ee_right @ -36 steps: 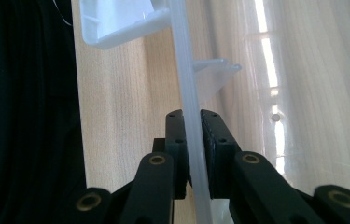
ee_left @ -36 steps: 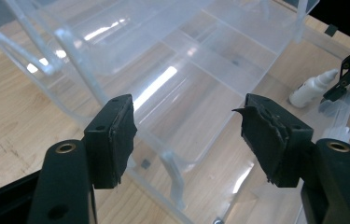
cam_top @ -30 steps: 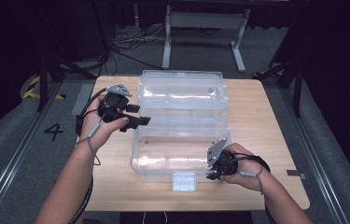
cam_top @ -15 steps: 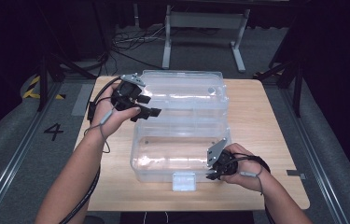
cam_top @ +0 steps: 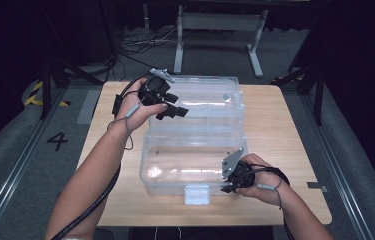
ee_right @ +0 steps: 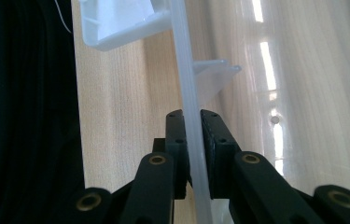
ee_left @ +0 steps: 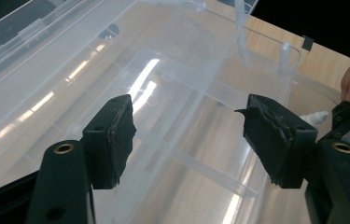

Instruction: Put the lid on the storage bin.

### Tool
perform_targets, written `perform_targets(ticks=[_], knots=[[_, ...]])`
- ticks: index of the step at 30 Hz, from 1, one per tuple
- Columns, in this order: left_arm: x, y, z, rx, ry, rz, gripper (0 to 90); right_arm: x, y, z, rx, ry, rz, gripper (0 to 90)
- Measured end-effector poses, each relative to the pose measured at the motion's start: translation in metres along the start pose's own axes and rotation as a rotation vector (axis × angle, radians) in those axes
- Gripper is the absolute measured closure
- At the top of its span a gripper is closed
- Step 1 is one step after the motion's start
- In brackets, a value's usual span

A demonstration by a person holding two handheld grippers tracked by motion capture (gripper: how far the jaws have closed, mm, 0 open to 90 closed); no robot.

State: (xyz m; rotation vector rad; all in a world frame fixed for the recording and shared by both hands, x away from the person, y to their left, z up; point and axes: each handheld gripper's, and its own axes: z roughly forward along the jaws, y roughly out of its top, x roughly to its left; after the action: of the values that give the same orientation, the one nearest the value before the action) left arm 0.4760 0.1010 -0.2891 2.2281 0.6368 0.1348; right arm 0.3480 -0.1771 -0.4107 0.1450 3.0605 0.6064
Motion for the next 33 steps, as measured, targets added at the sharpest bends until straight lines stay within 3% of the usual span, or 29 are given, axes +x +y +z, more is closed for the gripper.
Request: perform_targets(ticks=[17,33], knots=[[-0.001,0.016,0.026,0.068,-0.066,0.092,43.6,0.000,0.000,0.000,-0.001,-0.001,0.000,82.6],[0.000,0.020,0.043,0.124,-0.079,0.098,53.7,0.000,0.000,0.000,-0.007,0.000,-0.011,82.7]])
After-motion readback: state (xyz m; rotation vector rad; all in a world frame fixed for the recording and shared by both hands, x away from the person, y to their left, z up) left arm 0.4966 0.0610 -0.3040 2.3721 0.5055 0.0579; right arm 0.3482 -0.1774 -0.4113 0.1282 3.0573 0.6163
